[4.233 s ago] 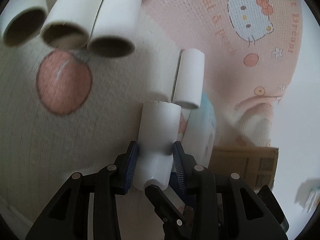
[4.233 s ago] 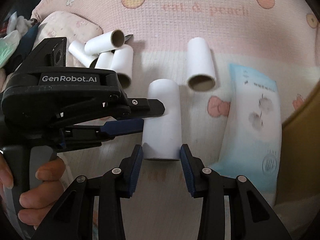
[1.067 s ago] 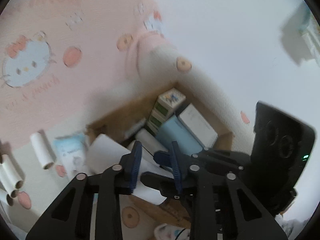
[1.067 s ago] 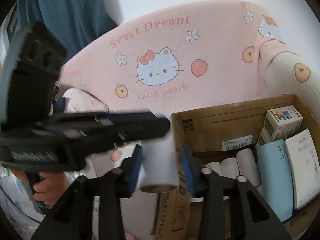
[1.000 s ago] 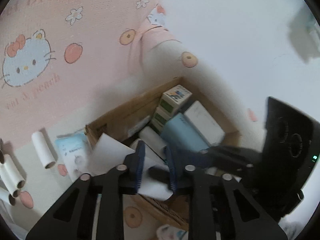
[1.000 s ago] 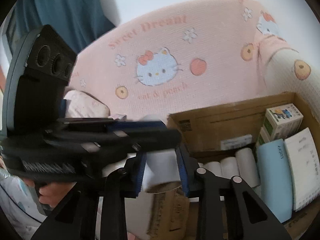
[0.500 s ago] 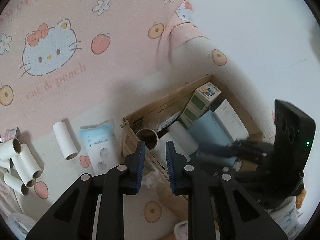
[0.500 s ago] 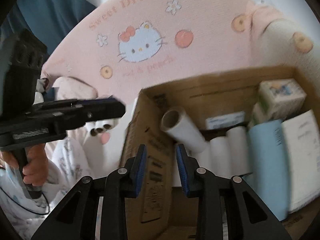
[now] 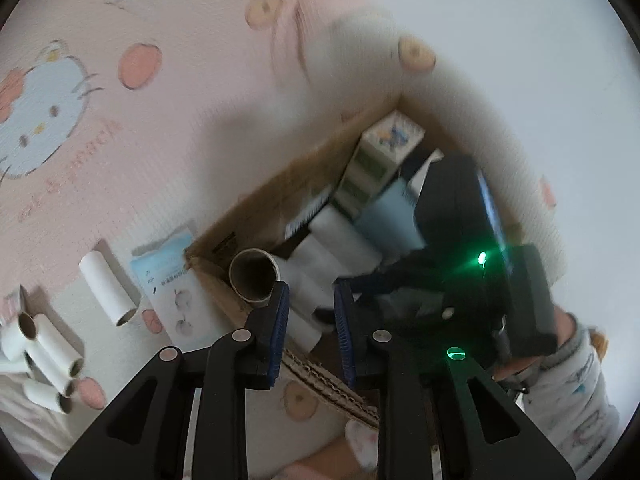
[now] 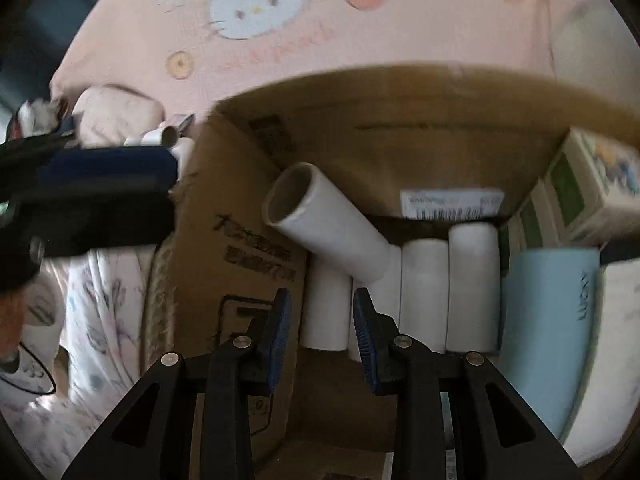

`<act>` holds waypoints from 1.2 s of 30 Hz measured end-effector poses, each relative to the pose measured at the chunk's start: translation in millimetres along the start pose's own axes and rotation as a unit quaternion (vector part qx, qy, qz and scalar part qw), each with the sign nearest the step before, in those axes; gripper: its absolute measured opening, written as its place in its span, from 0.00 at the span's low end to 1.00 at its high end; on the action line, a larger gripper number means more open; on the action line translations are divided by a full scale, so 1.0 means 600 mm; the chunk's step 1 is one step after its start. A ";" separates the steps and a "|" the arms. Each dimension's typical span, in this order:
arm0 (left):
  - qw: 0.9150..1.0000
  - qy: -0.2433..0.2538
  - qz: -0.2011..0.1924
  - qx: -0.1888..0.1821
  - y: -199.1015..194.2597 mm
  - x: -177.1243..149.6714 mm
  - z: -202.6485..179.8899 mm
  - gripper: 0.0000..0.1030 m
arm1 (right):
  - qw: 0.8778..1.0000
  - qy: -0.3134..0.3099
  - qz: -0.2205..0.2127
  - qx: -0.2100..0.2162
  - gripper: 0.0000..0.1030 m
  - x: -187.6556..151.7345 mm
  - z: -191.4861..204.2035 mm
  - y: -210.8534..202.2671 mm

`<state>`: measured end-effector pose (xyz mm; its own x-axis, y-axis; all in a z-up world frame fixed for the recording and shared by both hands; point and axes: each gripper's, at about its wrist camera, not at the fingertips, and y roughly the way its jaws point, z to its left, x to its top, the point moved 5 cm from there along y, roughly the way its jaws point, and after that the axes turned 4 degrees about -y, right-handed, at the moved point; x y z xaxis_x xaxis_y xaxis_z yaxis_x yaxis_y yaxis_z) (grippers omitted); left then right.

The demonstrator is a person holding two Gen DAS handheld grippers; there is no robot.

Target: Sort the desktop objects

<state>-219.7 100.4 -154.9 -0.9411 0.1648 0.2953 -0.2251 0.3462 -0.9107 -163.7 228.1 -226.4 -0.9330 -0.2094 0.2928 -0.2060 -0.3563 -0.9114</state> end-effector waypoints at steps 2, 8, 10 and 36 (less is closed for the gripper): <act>0.999 0.014 0.022 0.019 0.016 0.013 -0.006 0.33 | 0.999 0.038 0.010 0.000 0.27 -0.005 -0.022 -0.001; 0.987 0.041 0.106 0.115 0.085 0.027 -0.008 0.35 | 0.988 0.154 0.011 0.026 0.27 -0.037 -0.087 -0.033; 0.983 0.036 0.124 0.126 0.099 0.024 -0.006 0.35 | 0.986 0.164 0.004 0.032 0.27 -0.042 -0.094 -0.039; 0.986 0.022 0.148 0.073 0.104 0.027 -0.040 0.05 | 0.996 0.089 -0.005 -0.015 0.28 -0.063 -0.066 -0.036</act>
<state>-242.9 146.9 -200.2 -0.9597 0.2804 0.0206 0.0201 0.1415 -0.9897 -135.5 279.9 -229.0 -0.9677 -0.0401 0.2490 -0.2223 -0.3300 -0.9174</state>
